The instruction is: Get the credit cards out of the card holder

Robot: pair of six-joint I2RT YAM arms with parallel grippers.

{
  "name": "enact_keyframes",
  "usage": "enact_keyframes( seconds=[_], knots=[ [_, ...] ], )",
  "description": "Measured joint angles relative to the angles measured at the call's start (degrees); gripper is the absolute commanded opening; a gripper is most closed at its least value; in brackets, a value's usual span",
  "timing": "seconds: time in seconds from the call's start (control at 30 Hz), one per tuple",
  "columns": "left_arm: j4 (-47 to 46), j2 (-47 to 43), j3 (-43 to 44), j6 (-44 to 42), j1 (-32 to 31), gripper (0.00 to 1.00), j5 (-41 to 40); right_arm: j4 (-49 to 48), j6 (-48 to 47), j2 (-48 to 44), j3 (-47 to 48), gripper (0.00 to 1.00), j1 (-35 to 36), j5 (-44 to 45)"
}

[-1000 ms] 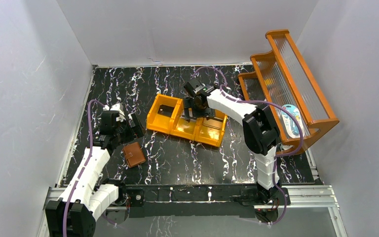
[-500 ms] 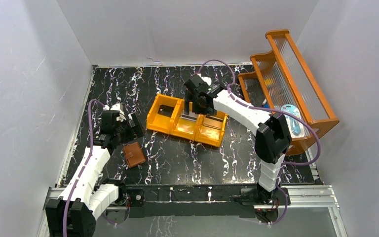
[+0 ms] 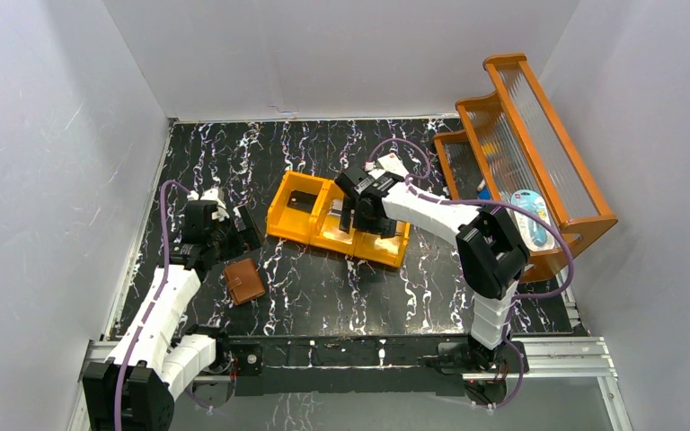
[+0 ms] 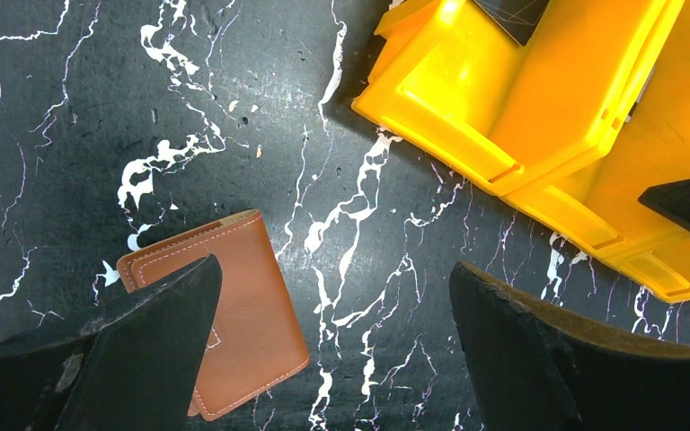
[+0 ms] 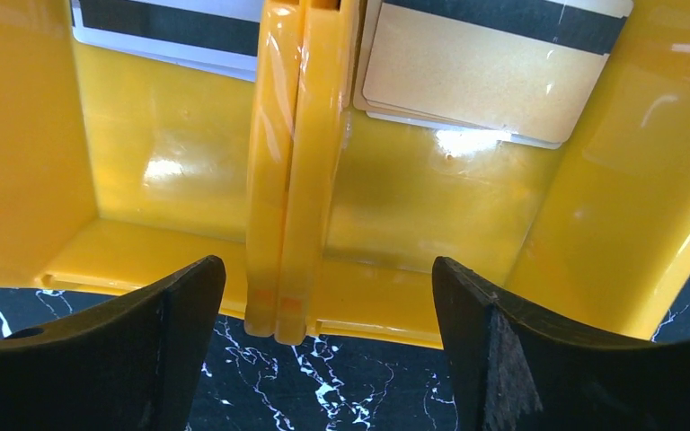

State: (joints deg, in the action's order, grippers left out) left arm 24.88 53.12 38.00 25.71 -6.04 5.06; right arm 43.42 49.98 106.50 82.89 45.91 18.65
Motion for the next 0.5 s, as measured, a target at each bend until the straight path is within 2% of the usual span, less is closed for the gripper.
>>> enact_keyframes(
  seconds=[0.23, 0.5],
  knots=[
    [0.00, 0.00, 0.00, 0.02, 0.00, 0.98, -0.02, -0.55, -0.42, 0.83, -0.94, 0.91, 1.88, 0.00],
    [0.02, 0.07, 0.00, 0.04, 0.00, 0.98, -0.20, -2.86, -1.36, 1.44, -1.73, 0.83, 3.82, 0.07]
  ],
)
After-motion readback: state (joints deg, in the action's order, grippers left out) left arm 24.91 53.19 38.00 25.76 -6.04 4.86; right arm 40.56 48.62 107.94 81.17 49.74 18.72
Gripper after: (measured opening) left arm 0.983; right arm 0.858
